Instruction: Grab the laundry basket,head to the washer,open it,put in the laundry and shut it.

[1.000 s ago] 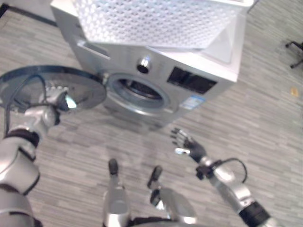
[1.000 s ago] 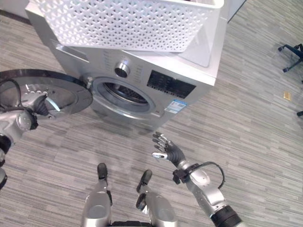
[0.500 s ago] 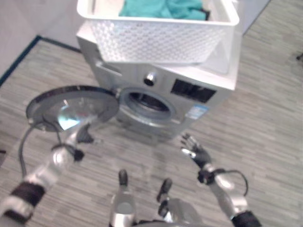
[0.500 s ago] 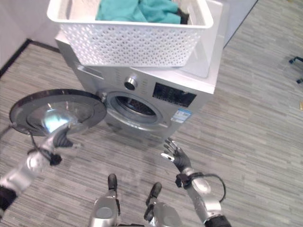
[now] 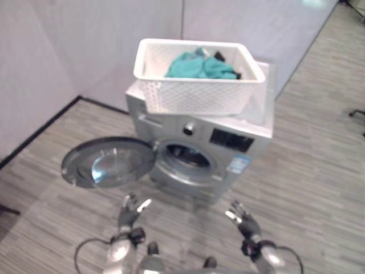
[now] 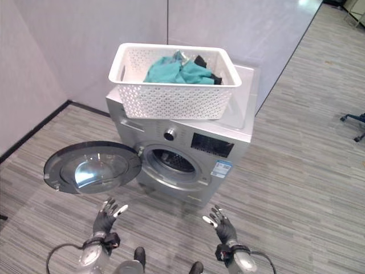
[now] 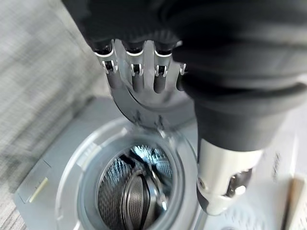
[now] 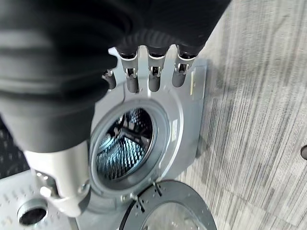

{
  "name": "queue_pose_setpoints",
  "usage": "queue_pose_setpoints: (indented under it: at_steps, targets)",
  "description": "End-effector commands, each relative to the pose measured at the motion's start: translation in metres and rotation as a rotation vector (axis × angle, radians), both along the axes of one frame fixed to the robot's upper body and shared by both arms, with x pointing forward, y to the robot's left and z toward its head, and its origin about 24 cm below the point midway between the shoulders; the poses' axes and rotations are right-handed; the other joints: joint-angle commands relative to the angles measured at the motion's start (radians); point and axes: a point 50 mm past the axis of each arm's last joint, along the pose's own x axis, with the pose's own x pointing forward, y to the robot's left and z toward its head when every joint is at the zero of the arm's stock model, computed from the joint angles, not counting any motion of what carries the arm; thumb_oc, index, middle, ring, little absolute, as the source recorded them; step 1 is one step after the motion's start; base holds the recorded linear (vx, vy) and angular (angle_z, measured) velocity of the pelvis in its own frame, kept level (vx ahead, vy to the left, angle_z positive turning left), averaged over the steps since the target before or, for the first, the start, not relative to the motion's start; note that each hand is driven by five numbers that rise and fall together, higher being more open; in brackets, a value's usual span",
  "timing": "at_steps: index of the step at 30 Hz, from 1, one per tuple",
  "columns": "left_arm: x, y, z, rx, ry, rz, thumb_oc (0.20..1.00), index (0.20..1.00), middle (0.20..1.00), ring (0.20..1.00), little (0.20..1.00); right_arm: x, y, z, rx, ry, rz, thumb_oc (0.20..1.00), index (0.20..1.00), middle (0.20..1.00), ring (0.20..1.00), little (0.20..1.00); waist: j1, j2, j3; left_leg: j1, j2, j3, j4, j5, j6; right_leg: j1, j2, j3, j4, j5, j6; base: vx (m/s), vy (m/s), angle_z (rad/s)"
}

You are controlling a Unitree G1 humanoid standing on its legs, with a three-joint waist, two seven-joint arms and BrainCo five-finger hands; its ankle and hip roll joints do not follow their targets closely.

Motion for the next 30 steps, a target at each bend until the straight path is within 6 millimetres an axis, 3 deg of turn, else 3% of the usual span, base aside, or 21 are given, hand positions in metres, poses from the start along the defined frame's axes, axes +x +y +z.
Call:
queue_pose_setpoints:
  at_steps: [1,6,8,9,10,12,14,15,16,17,21,24,26,28,30]
  targets:
    - [0.017,0.014,0.018,0.091,-0.104,-0.02,1.0,1.0,1.0,1.0,1.0,0.027,0.004,0.02,-0.028,-0.128,0.039,1.0,1.0,1.0,1.0,1.0,0.009,-0.016,0.039,-0.024,0.023,-0.004,0.012,-0.018,-0.035,0.131,-0.021,-0.02,0.005,-0.08,0.031,0.04,0.015,0.02]
    - [0.016,0.023,0.021,0.126,-0.108,0.004,1.0,1.0,1.0,1.0,1.0,0.03,0.008,0.019,-0.03,-0.121,0.042,1.0,1.0,1.0,1.0,1.0,0.021,-0.022,0.021,0.012,0.019,0.014,0.012,-0.04,-0.022,0.139,-0.034,-0.022,0.005,-0.089,0.041,0.08,0.066,-0.01]
    - [0.019,0.027,0.028,0.156,-0.135,-0.011,1.0,1.0,1.0,1.0,1.0,0.034,0.007,0.018,-0.031,-0.114,0.025,1.0,1.0,1.0,1.0,1.0,0.038,-0.046,0.052,-0.024,0.009,0.018,0.136,-0.092,-0.006,0.151,-0.056,-0.017,0.005,-0.091,0.041,0.04,0.159,-0.15]
    - [0.023,0.023,0.033,0.168,-0.15,-0.059,1.0,1.0,1.0,1.0,1.0,0.028,-0.001,0.008,-0.056,-0.058,-0.019,1.0,1.0,1.0,1.0,1.0,0.059,-0.055,0.056,-0.055,-0.009,0.001,0.226,-0.171,0.032,0.157,-0.086,-0.003,0.085,-0.11,0.044,0.02,0.206,-0.13]
    - [0.023,0.023,0.033,0.168,-0.15,-0.059,1.0,1.0,1.0,1.0,1.0,0.028,-0.001,0.008,-0.056,-0.058,-0.019,1.0,1.0,1.0,1.0,1.0,0.06,-0.055,0.055,-0.056,-0.009,0.002,0.227,-0.172,0.033,0.155,-0.087,-0.002,0.087,-0.111,0.044,0.06,0.279,-0.12]
    - [0.026,0.019,0.035,0.177,-0.156,-0.098,1.0,1.0,1.0,1.0,1.0,0.023,-0.007,0.002,-0.067,-0.024,-0.052,1.0,1.0,1.0,1.0,1.0,0.058,-0.049,0.046,-0.045,-0.027,-0.019,0.237,-0.203,0.072,0.087,-0.129,0.019,0.292,-0.112,0.046,0.1,0.255,-0.14]
    - [0.03,0.019,0.036,0.203,-0.149,-0.125,1.0,1.0,1.0,1.0,1.0,0.022,-0.009,-0.001,-0.061,0.001,-0.068,1.0,1.0,1.0,1.0,1.0,0.036,-0.031,0.063,-0.01,-0.045,-0.039,0.236,-0.21,0.111,-0.016,-0.18,0.064,0.57,0.002,0.068,0.13,0.294,-0.06]
    - [0.032,0.019,0.037,0.213,-0.148,-0.138,1.0,1.0,1.0,1.0,1.0,0.019,-0.009,-0.003,-0.05,0.014,-0.081,1.0,1.0,1.0,1.0,1.0,0.016,-0.016,0.078,0.022,-0.042,-0.045,0.228,-0.209,0.118,-0.044,-0.187,0.08,0.654,0.041,0.079,0.08,0.161,0.1]
    - [0.032,0.019,0.037,0.213,-0.148,-0.138,1.0,1.0,1.0,1.0,1.0,0.02,-0.009,-0.003,-0.05,0.014,-0.081,1.0,1.0,1.0,1.0,1.0,0.015,-0.016,0.077,0.021,-0.042,-0.046,0.226,-0.207,0.117,-0.044,-0.186,0.079,0.652,0.042,0.078,0.18,0.167,0.24]
    - [0.033,0.02,0.039,0.231,-0.149,-0.147,1.0,1.0,1.0,1.0,1.0,0.016,-0.01,-0.006,-0.038,0.031,-0.107,1.0,1.0,1.0,1.0,1.0,-0.018,0.017,0.087,0.09,-0.033,-0.061,0.188,-0.199,0.119,-0.122,-0.205,0.09,0.751,0.051,0.084,0.2,0.107,0.35]
    - [0.037,0.023,0.044,0.244,-0.172,-0.163,1.0,1.0,1.0,1.0,1.0,0.009,-0.02,-0.005,-0.04,0.03,-0.157,1.0,1.0,1.0,1.0,1.0,-0.069,0.025,0.092,0.154,-0.048,-0.132,0.123,-0.206,0.089,-0.177,-0.212,0.127,0.518,0.037,0.091,0.25,0.003,0.48]
    - [0.042,0.019,0.045,0.244,-0.176,-0.197,1.0,1.0,1.0,1.0,1.0,0.002,-0.027,-0.007,-0.057,0.051,-0.177,1.0,1.0,1.0,1.0,1.0,-0.096,0.011,0.095,0.188,-0.083,-0.2,0.09,-0.233,0.07,-0.199,-0.212,0.241,0.185,0.087,0.097,0.34,-0.09,0.69]
    - [0.043,0.015,0.045,0.24,-0.179,-0.208,1.0,1.0,1.0,1.0,1.0,-0.003,-0.027,-0.009,-0.056,0.061,-0.17,1.0,1.0,1.0,1.0,1.0,-0.109,0.01,0.1,0.223,-0.09,-0.241,0.068,-0.247,0.066,-0.23,-0.214,0.338,0.087,0.153,0.111,0.35,-0.098,0.62]
    - [0.042,0.01,0.044,0.235,-0.176,-0.229,1.0,1.0,1.0,1.0,1.0,-0.011,-0.031,-0.01,-0.068,0.076,-0.149,1.0,1.0,1.0,1.0,1.0,-0.114,-0.005,0.088,0.262,-0.093,-0.276,0.035,-0.261,0.056,-0.223,-0.216,0.321,0.023,0.179,0.122,0.42,-0.176,1.08]
    - [0.039,0.008,0.042,0.234,-0.168,-0.238,1.0,1.0,1.0,1.0,1.0,-0.018,-0.035,-0.01,-0.082,0.085,-0.152,1.0,1.0,1.0,1.0,1.0,-0.124,-0.027,0.067,0.283,-0.086,-0.315,0.012,-0.258,0.044,-0.2,-0.203,0.354,0.026,0.19,0.135,0.32,-0.17,0.72]
